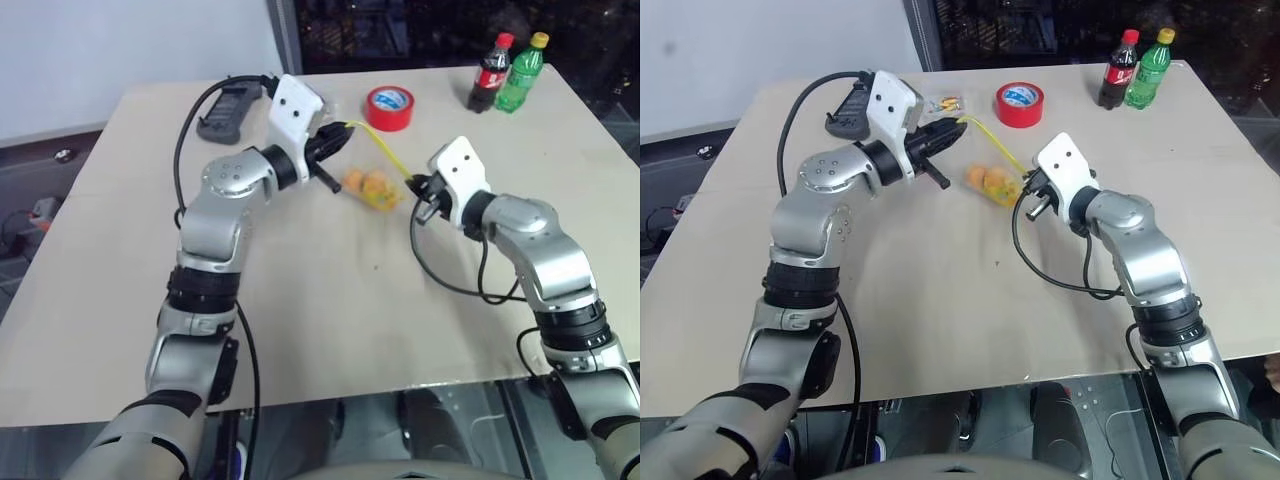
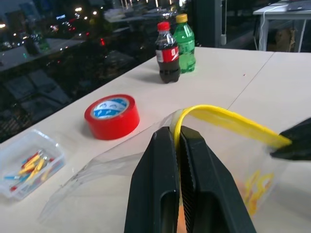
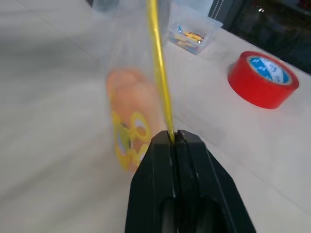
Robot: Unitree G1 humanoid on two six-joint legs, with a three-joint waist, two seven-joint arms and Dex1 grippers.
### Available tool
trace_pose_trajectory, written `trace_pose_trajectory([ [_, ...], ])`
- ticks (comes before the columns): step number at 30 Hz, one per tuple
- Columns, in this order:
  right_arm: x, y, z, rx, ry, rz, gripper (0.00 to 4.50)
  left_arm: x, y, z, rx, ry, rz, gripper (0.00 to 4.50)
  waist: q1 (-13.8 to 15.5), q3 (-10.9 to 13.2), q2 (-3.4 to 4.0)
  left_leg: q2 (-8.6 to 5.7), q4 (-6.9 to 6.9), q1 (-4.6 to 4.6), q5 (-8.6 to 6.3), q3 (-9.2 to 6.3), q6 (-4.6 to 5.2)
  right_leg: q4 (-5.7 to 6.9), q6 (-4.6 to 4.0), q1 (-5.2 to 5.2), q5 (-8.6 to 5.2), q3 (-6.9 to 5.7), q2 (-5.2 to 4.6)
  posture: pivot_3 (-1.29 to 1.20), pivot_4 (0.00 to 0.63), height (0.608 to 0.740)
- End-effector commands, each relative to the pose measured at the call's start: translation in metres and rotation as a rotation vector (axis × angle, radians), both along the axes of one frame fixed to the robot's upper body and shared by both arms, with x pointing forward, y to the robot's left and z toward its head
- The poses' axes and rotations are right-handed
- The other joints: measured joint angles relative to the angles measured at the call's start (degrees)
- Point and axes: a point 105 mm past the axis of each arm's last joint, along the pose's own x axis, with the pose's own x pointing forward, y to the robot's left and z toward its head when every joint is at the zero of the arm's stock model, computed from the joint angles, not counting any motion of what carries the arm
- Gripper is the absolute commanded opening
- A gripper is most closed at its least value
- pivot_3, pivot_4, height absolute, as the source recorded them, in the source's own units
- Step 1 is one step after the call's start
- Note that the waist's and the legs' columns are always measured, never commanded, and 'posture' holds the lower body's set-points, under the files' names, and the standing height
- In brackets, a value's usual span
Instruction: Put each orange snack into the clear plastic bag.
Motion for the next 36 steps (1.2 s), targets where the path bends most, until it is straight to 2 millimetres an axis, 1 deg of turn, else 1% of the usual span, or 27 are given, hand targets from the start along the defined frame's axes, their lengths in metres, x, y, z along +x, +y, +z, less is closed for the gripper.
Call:
trace_pose_trajectory([
  [1,0.013,-0.032,0.049,-0.113,-0.245,-0.125,0.05,0.003,0.011,0.022,0.001,-0.128,0.048,0.0,0.1,0.0,0.0,-0.02,0.0,0.01,0.0,0.01,0.0,0.0,0.0,0.0,0.0,0.0,-0.02,0.0,0.15,0.74],
  [2,0.012,-0.035,0.055,-0.137,-0.28,-0.124,0.05,0.003,0.013,0.023,0.019,-0.156,0.048,0.0,0.12,0.0,0.0,-0.02,0.01,0.0,0.0,0.0,0.0,0.0,0.0,0.0,0.01,-0.01,-0.02,0.0,0.15,0.74],
  [3,0.006,-0.034,0.058,-0.179,-0.305,-0.097,0.05,-0.002,0.014,0.02,0.048,-0.187,0.023,0.0,0.1,0.0,0.0,-0.01,0.01,0.0,0.0,-0.01,0.0,0.0,0.0,0.0,0.01,-0.02,-0.01,0.0,0.15,0.74],
  [4,0.002,-0.033,0.059,-0.208,-0.318,-0.076,0.05,-0.006,0.014,0.017,0.07,-0.206,0.003,0.0,0.09,-0.01,-0.01,0.02,0.0,0.0,0.0,-0.03,0.0,-0.02,0.0,-0.01,0.0,-0.03,0.03,0.0,0.15,0.74],
  [5,-0.006,-0.03,0.054,-0.245,-0.323,-0.038,0.05,-0.011,0.016,0.01,0.089,-0.214,-0.012,0.0,-0.06,-0.01,-0.01,0.05,-0.03,-0.01,0.0,-0.02,-0.01,-0.05,-0.01,-0.01,-0.01,-0.03,0.03,0.0,0.15,0.74],
  [7,-0.026,-0.02,0.03,-0.311,-0.278,0.057,0.05,-0.028,0.019,-0.023,0.165,-0.208,-0.059,0.0,-0.28,-0.15,0.04,0.07,-0.2,0.01,0.0,0.03,-0.01,-0.22,-0.01,-0.02,-0.01,0.05,0.02,0.0,0.15,0.74],
  [8,-0.037,-0.014,0.014,-0.332,-0.247,0.108,0.05,-0.036,0.021,-0.044,0.211,-0.191,-0.08,0.0,-0.36,-0.22,0.06,0.08,-0.28,0.08,-0.01,0.09,0.0,-0.26,-0.02,-0.01,-0.01,0.07,0.01,0.0,0.15,0.74],
  [10,-0.053,-0.009,-0.013,-0.375,-0.192,0.158,0.05,-0.053,0.022,-0.079,0.301,-0.155,-0.128,0.0,-0.36,-0.22,0.06,0.1,-0.43,0.11,-0.04,0.25,0.05,-0.35,-0.03,-0.08,-0.02,0.2,-0.02,0.0,0.15,0.74],
  [12,-0.062,-0.01,-0.035,-0.423,-0.148,0.18,0.05,-0.066,0.023,-0.101,0.352,-0.125,-0.162,0.0,-0.01,-0.11,0.08,0.08,-0.38,0.03,-0.04,0.27,0.06,-0.27,-0.03,-0.18,-0.02,0.2,-0.02,0.0,0.15,0.74],
  [14,-0.071,-0.012,-0.051,-0.45,-0.103,0.197,0.05,-0.077,0.026,-0.116,0.39,-0.097,-0.189,0.0,0.72,-0.11,0.09,0.06,-0.21,-0.01,-0.05,0.25,0.08,-0.16,-0.05,-0.15,0.04,0.16,-0.03,0.0,0.15,0.74],
  [15,-0.075,-0.014,-0.056,-0.458,-0.076,0.21,0.0,-0.081,0.028,-0.12,0.384,-0.071,-0.197,0.35,1.01,-0.11,0.09,0.06,-0.14,0.04,-0.14,0.22,0.25,-0.16,-0.05,-0.05,0.07,0.12,-0.03,0.0,0.15,0.74],
  [16,-0.078,-0.016,-0.058,-0.458,-0.068,0.212,0.29,-0.084,0.031,-0.122,0.378,-0.048,-0.206,0.71,1.32,-0.12,0.1,0.07,-0.09,0.11,-0.18,0.22,0.31,-0.16,-0.05,0.03,0.08,0.11,-0.01,0.0,0.15,0.74],
  [17,-0.081,-0.019,-0.059,-0.449,-0.053,0.207,0.64,-0.089,0.035,-0.124,0.36,-0.014,-0.216,0.95,1.46,-0.11,0.1,0.07,-0.06,0.23,-0.18,0.22,0.32,-0.16,-0.04,0.17,0.09,0.11,-0.01,0.0,0.15,0.74],
  [18,-0.084,-0.023,-0.06,-0.443,-0.038,0.203,0.93,-0.092,0.039,-0.123,0.332,0.02,-0.22,1.34,1.51,-0.08,0.11,0.09,-0.06,0.43,-0.18,0.2,0.33,-0.19,-0.02,0.39,0.1,0.07,0.01,0.0,0.15,0.74],
  [20,-0.09,-0.032,-0.058,-0.4,0.003,0.187,1.93,-0.099,0.048,-0.12,0.267,0.09,-0.226,2.33,1.55,-0.08,0.11,0.12,-0.09,1.02,-0.2,0.17,0.34,-0.26,0.15,1.03,-0.01,0.03,0.02,0.0,0.15,0.74],
  [21,-0.093,-0.039,-0.054,-0.354,0.031,0.169,2.38,-0.102,0.056,-0.117,0.232,0.131,-0.217,2.8,1.51,-0.08,0.1,0.14,-0.09,1.09,-0.21,0.08,0.35,-0.28,0.19,1.14,-0.08,-0.05,0.03,0.0,0.15,0.74],
  [22,-0.096,-0.045,-0.05,-0.315,0.055,0.151,2.98,-0.104,0.064,-0.115,0.199,0.167,-0.207,3.37,1.51,-0.08,0.12,0.2,-0.09,1.09,-0.2,0.01,0.36,-0.3,0.23,1.14,-0.07,-0.11,0.08,0.0,0.15,0.74],
  [24,-0.103,-0.055,-0.046,-0.263,0.094,0.131,3.82,-0.108,0.077,-0.111,0.145,0.222,-0.199,4.23,1.51,-0.09,0.11,0.25,-0.09,1.1,-0.2,-0.03,0.36,-0.29,0.22,1.14,-0.07,-0.15,0.12,0.0,0.15,0.74],
  [25,-0.108,-0.063,-0.044,-0.218,0.124,0.109,4.28,-0.113,0.084,-0.111,0.135,0.253,-0.199,4.5,1.49,-0.09,0.11,0.3,-0.1,1.11,-0.21,-0.04,0.35,-0.3,0.19,1.14,-0.06,-0.16,0.16,0.0,0.15,0.74],
  [26,-0.113,-0.071,-0.042,-0.189,0.146,0.092,4.4,-0.117,0.091,-0.11,0.125,0.28,-0.197,4.5,1.5,-0.09,0.12,0.32,-0.11,1.12,-0.21,-0.03,0.35,-0.3,0.12,1.14,-0.02,-0.16,0.19,0.0,0.15,0.74],
  [28,-0.125,-0.089,-0.037,-0.149,0.182,0.061,4.4,-0.125,0.103,-0.106,0.111,0.335,-0.198,4.5,1.49,-0.09,0.12,0.35,-0.21,1.1,-0.22,-0.03,0.34,-0.38,-0.04,1.12,0.06,-0.17,0.19,0.0,0.15,0.74],
  [29,-0.13,-0.094,-0.035,-0.132,0.195,0.054,4.4,-0.129,0.107,-0.104,0.106,0.353,-0.198,4.5,1.63,-0.08,0.11,0.34,-0.21,1.09,-0.22,0.01,0.34,-0.41,-0.03,1.12,0.06,-0.16,0.19,0.0,0.15,0.74],
  [33,-0.143,-0.103,-0.032,-0.087,0.225,0.049,4.4,-0.136,0.111,-0.101,0.127,0.382,-0.208,4.5,1.78,-0.09,0.14,0.38,-0.28,1.07,-0.24,-0.08,0.37,-0.74,-0.01,1.28,0.06,-0.3,0.18,0.0,0.15,0.74],
  [36,-0.145,-0.104,-0.032,-0.074,0.229,0.047,4.4,-0.138,0.111,-0.102,0.13,0.394,-0.216,4.5,1.77,-0.09,0.14,0.44,-0.28,1.19,-0.26,-0.08,0.37,-0.91,0.08,1.46,-0.06,-0.35,0.18,0.0,0.15,0.74],
])
